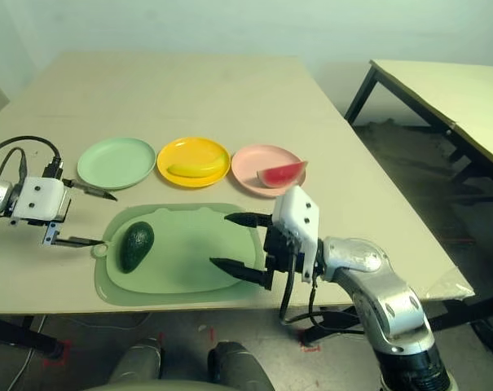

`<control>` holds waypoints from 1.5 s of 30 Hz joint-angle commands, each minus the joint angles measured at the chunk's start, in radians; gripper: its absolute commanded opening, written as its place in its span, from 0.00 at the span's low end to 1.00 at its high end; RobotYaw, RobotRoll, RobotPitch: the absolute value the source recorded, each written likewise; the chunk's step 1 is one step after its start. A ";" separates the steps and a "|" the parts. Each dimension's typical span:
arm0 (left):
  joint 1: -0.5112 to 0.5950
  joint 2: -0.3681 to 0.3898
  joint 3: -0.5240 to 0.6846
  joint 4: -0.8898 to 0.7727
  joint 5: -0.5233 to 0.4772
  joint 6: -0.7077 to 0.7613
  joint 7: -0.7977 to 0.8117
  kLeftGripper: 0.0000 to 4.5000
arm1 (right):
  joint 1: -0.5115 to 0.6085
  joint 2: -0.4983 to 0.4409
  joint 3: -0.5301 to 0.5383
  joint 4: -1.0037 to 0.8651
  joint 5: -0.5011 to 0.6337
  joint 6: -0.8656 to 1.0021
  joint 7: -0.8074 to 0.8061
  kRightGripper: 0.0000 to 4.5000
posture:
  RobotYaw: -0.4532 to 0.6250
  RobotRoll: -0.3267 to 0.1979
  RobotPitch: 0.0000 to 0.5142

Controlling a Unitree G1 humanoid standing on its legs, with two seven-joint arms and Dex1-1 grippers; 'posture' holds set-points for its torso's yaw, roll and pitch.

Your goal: Place the fruits into color-matched plates.

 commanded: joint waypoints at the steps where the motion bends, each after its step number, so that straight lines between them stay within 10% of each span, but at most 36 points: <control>1: -0.064 -0.015 -0.063 0.078 0.033 -0.186 -0.035 1.00 | 0.009 -0.005 -0.017 0.027 0.007 -0.042 0.006 1.00 | 0.46 0.62 0.07; 11: -0.204 -0.076 -0.245 0.216 0.033 -0.501 -0.094 1.00 | 0.037 0.055 -0.032 0.083 0.047 -0.181 0.036 1.00 | 0.45 0.62 0.07; 45: -0.329 -0.175 -0.521 0.411 0.166 -0.704 0.040 1.00 | 0.105 0.078 0.064 0.042 0.076 -0.208 0.066 1.00 | 0.44 0.62 0.09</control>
